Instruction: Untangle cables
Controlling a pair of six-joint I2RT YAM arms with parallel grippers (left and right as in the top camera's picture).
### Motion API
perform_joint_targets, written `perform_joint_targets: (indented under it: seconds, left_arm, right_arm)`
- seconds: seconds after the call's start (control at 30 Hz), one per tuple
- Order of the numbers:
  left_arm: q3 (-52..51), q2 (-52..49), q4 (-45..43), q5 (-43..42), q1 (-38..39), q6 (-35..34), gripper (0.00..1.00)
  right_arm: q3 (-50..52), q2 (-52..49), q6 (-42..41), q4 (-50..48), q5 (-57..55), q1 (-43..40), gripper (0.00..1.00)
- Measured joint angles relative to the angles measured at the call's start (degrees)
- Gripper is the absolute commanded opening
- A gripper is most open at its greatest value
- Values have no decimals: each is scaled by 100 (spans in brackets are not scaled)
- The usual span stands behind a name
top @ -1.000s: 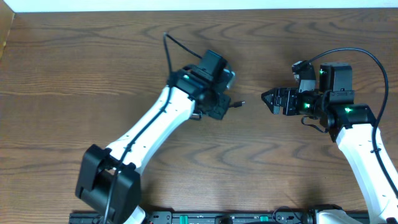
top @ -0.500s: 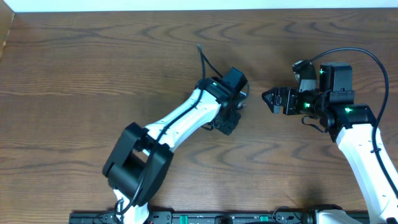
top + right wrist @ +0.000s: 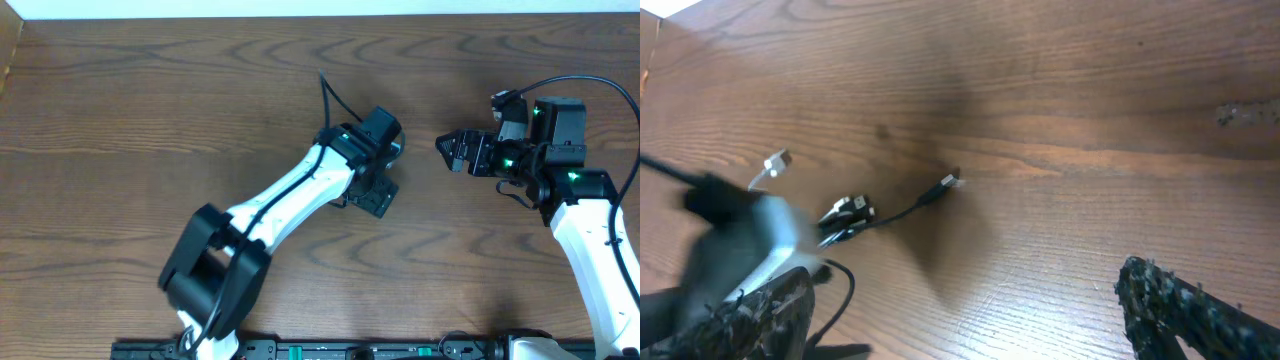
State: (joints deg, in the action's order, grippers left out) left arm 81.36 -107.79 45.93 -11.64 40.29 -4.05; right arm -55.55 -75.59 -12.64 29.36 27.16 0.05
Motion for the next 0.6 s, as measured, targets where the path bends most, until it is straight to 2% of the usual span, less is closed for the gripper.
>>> perform_joint_targets:
  seconds: [0.3,0.6]
  left_arm:
    - [127,1414,-111,0,-7,-20,80]
    - [170,1589,629,2,-273,-17,79]
  right_arm:
    - [0,0,-2,-2,-2,0,94]
    - [0,0,-17,9,-11,-2,95]
